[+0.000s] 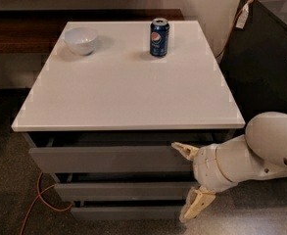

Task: Place pepsi can into top drawer

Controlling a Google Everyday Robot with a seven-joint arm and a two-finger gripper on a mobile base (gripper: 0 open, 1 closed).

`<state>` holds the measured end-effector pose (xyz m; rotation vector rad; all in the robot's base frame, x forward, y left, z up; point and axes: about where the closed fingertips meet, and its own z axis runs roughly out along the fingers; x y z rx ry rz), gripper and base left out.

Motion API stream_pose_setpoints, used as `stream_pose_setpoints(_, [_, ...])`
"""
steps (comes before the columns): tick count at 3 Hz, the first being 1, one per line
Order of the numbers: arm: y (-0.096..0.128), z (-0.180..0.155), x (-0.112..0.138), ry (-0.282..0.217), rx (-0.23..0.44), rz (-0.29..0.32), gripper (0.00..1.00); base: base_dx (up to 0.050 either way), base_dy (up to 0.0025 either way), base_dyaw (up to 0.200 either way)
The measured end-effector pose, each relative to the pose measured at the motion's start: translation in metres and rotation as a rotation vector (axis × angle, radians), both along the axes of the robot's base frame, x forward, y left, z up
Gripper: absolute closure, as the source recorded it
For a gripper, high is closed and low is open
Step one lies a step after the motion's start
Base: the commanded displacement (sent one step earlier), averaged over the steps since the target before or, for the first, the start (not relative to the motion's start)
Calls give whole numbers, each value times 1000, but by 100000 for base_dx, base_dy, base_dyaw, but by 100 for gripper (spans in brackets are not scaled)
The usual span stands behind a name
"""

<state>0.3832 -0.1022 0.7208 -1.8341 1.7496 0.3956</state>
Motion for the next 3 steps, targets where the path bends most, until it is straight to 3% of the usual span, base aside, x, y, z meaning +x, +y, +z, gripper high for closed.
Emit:
stream_pose_setpoints(1, [-5,-22,21,-30,-34,-10,0,0,0,0])
stream_pose_setpoints(3, [-20,-44,52,-72,-29,-47,0,0,0,0])
